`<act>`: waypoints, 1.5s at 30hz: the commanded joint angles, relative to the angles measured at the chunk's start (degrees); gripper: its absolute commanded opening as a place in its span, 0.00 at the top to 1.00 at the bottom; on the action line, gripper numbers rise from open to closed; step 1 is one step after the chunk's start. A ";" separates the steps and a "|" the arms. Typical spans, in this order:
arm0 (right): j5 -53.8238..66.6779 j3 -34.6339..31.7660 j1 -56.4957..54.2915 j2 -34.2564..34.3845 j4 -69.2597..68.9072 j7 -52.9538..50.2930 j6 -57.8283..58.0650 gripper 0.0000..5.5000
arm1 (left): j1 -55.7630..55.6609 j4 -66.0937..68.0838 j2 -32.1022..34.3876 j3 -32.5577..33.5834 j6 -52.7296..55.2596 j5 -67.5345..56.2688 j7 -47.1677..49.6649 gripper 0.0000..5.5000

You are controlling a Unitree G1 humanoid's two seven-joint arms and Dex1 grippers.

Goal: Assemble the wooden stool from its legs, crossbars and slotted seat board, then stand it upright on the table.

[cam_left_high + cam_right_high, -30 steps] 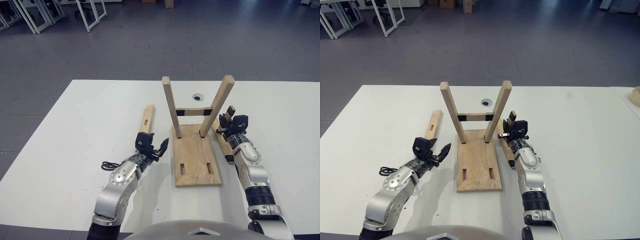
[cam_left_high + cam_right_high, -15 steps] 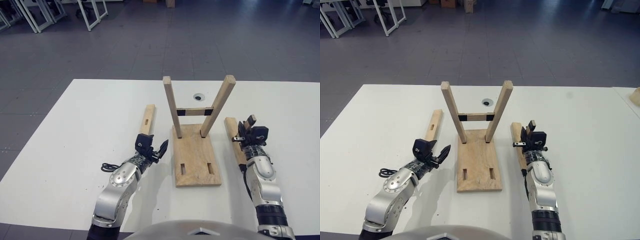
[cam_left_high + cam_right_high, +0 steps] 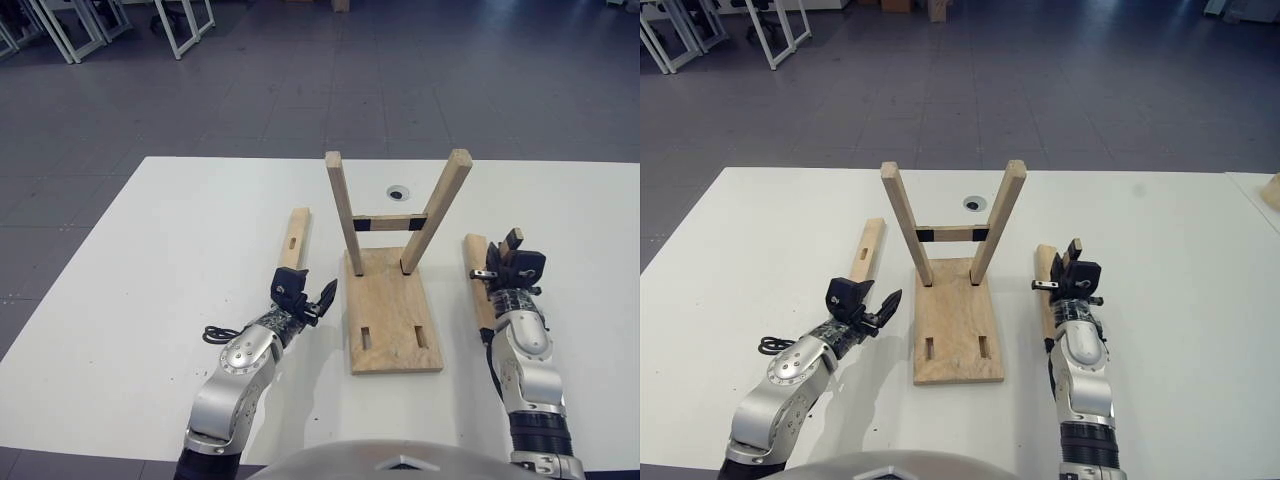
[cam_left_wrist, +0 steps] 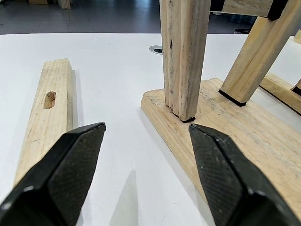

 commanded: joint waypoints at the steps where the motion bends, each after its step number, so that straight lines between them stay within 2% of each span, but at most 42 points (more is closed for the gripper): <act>1: 0.06 -0.20 -2.45 1.13 0.78 -0.33 -1.47 0.86 | -0.35 0.42 0.30 -0.03 0.16 0.87 0.18 0.40; 13: -0.16 -0.94 -3.59 0.78 -2.18 -0.85 0.80 0.47 | 0.04 0.14 -0.02 -0.57 0.20 1.64 0.11 0.40; 23: 2.02 -4.56 -10.71 -0.42 -17.94 -5.76 12.64 0.47 | -0.15 0.65 -0.10 -0.86 -0.09 1.91 0.14 0.40; 25: 2.82 -5.72 -13.33 -0.63 -21.62 -7.37 16.43 0.52 | -0.09 0.64 -0.21 -0.93 -0.12 1.96 0.32 0.40; 27: 3.73 -7.27 -18.01 -1.83 -23.59 -9.68 24.97 0.59 | 0.04 0.61 -0.35 -0.94 -0.17 1.99 0.50 0.40; 31: 6.64 -9.75 -29.06 -6.22 -17.22 -9.96 45.37 0.59 | 0.36 0.80 -0.97 -1.18 -0.64 2.30 1.17 0.40; 34: 8.42 -10.15 -31.24 -7.86 -11.41 -7.57 53.08 0.59 | 0.11 0.97 -1.70 -1.53 -0.71 2.62 1.49 0.40; 37: 9.51 -11.43 -33.08 -6.77 -13.50 -8.25 55.28 0.59 | 0.05 0.88 -1.85 -1.15 -0.59 2.79 1.34 0.40; 43: 9.91 -15.32 -46.09 -7.94 -19.78 -11.22 49.00 0.59 | 0.28 0.23 -1.49 -0.67 -0.20 2.81 1.09 0.40; 45: 9.63 -14.74 -41.06 -6.19 -18.08 -10.64 50.03 0.59 | 0.26 0.06 -1.46 -0.67 -0.03 2.82 1.12 0.40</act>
